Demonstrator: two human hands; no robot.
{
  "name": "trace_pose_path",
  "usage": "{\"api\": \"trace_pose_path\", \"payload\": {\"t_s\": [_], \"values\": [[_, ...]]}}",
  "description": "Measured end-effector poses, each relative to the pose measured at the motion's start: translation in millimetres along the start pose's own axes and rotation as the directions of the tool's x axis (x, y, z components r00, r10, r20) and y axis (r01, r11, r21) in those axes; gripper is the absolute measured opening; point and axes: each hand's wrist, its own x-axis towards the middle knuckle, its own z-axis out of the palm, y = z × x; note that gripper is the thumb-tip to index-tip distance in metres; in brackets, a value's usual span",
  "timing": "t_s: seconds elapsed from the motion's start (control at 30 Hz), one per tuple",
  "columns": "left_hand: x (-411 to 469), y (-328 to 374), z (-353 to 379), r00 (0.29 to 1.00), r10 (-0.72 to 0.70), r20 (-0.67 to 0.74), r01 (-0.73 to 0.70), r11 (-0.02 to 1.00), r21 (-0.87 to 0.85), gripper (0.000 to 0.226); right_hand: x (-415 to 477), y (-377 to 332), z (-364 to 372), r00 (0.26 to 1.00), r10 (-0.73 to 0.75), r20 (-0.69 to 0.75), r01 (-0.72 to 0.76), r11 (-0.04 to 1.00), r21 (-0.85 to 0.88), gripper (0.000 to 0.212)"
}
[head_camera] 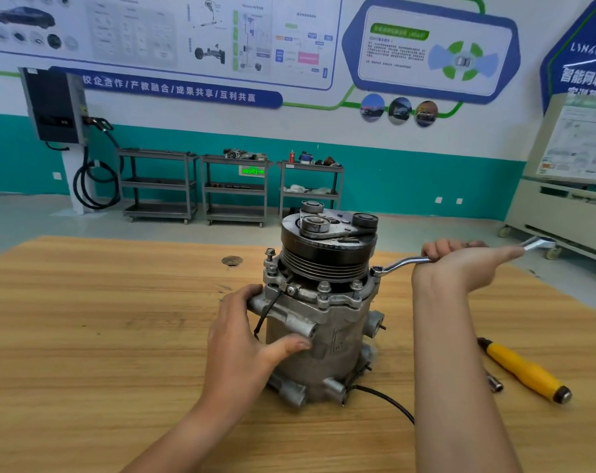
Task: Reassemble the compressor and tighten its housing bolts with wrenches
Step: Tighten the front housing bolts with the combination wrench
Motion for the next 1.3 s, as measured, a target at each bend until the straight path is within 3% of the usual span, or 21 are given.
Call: {"api": "trace_pose_path", "payload": {"t_s": [0.2, 0.43, 0.6, 0.73, 0.8, 0.83, 0.9, 0.97, 1.03, 1.13, 1.3], "values": [[-1.7, -2.9, 0.5, 0.999, -0.031, -0.014, 0.030, 0.998, -0.059, 0.093, -43.5, 0.5, -24.5, 0.957, -0.254, 0.142, 0.253, 0.967, 0.025, 0.046], [-5.7, 3.3, 5.2, 0.998, -0.038, -0.049, 0.036, 0.998, -0.044, 0.091, -86.6, 21.0, -53.9, 0.790, -0.443, 0.425, 0.499, 0.866, -0.025, 0.033], [-6.4, 6.0, 5.1, 0.998, -0.040, -0.055, 0.039, 0.999, -0.010, 0.094, -109.2, 42.5, -66.2, 0.481, -0.506, 0.716, 0.814, 0.561, -0.151, 0.017], [-8.1, 6.2, 3.4, 0.999, -0.034, -0.031, 0.035, 0.999, 0.012, 0.088, -114.1, 49.3, -76.8, 0.367, -0.463, 0.807, 0.922, 0.296, -0.250, 0.021], [-7.7, 7.0, 3.2, 0.999, -0.044, -0.012, 0.044, 0.999, 0.006, 0.089, -112.4, 39.7, -76.4, 0.395, -0.394, 0.830, 0.911, 0.284, -0.299, 0.024], [-7.5, 7.9, 3.2, 0.999, -0.053, -0.009, 0.053, 0.999, 0.001, 0.089, -114.5, 32.0, -72.2, 0.449, -0.351, 0.822, 0.878, 0.344, -0.333, 0.024], [-6.0, 7.9, 2.9, 0.998, -0.067, -0.014, 0.067, 0.998, -0.014, 0.090, -115.8, 14.7, -53.8, 0.610, -0.300, 0.733, 0.732, 0.566, -0.378, 0.029], [-5.4, 8.0, 2.9, 0.997, -0.072, -0.016, 0.072, 0.997, -0.022, 0.091, -107.8, -8.1, -26.8, 0.787, -0.255, 0.562, 0.483, 0.821, -0.305, 0.040], [-4.9, 5.2, 3.1, 0.998, -0.061, -0.023, 0.061, 0.998, -0.025, 0.091, -83.1, -34.7, 1.3, 0.878, -0.215, 0.427, 0.306, 0.939, -0.156, 0.042], [-6.4, 2.7, 4.5, 1.000, -0.030, -0.010, 0.030, 0.999, -0.014, 0.088, -36.6, -63.3, 33.0, 0.935, -0.029, 0.353, 0.063, 0.994, -0.085, 0.038], [-8.7, 3.7, 5.2, 0.999, 0.032, 0.020, -0.031, 0.999, -0.043, 0.089, 17.1, -32.0, 34.0, 0.894, 0.383, 0.235, -0.306, 0.902, -0.306, 0.040]]}}
